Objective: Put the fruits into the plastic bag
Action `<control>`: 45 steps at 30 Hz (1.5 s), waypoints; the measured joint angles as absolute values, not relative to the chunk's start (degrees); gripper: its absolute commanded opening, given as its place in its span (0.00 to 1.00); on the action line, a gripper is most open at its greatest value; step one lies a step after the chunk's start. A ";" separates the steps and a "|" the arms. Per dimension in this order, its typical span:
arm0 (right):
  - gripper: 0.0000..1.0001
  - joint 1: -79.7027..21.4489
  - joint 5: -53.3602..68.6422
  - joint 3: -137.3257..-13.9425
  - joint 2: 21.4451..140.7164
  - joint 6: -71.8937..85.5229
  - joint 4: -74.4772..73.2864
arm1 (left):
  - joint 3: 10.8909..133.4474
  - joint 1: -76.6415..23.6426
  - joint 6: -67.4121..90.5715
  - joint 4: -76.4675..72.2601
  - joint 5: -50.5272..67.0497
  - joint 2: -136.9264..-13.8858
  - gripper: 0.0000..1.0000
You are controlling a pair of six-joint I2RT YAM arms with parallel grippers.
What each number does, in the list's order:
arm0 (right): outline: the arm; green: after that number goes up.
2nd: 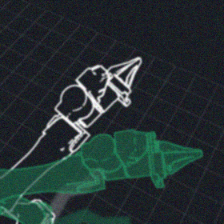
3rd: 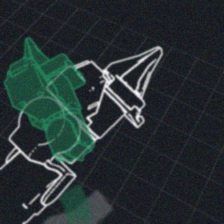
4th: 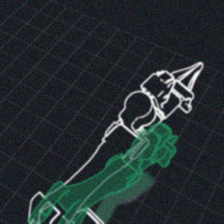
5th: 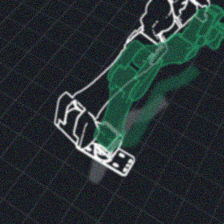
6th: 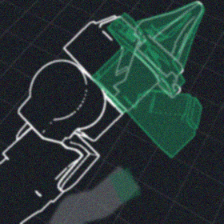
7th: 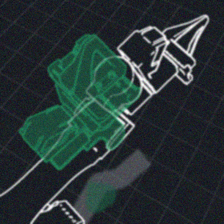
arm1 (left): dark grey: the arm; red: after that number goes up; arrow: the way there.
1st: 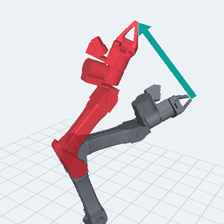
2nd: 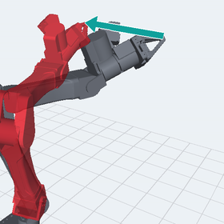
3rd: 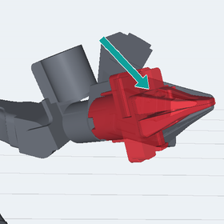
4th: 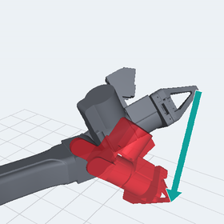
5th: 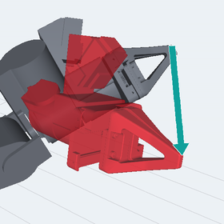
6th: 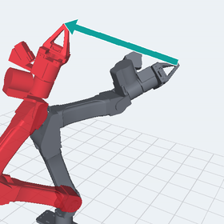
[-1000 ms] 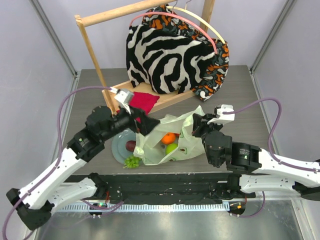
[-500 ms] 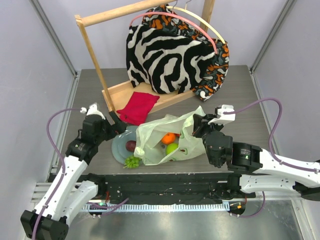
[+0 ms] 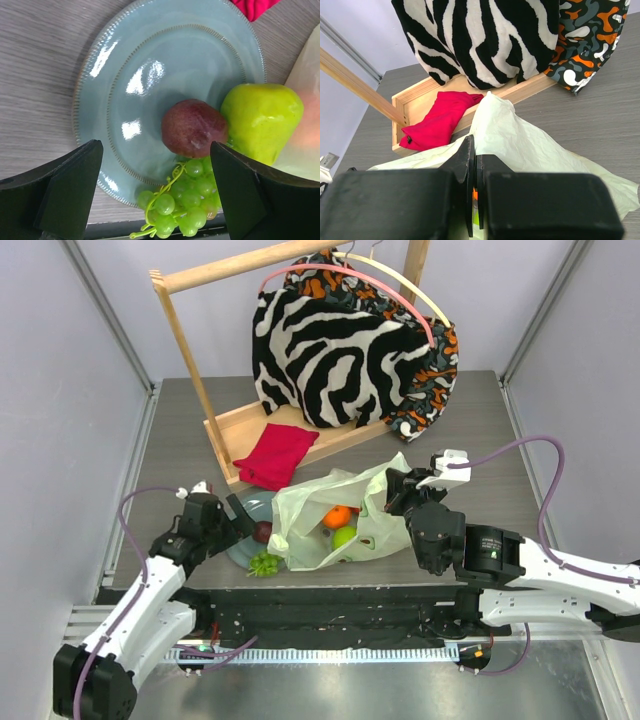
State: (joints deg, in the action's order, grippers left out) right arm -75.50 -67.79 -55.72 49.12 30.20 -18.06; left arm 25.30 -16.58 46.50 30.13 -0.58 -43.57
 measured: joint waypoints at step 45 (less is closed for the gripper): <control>0.01 -74.50 -67.77 -53.78 48.12 30.61 -18.46 | 34.20 -21.71 41.28 27.03 -9.17 -35.31 0.56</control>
State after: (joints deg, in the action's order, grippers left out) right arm -74.50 -67.77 -53.78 48.12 30.61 -18.46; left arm 34.20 -21.71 41.28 27.03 -9.17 -35.31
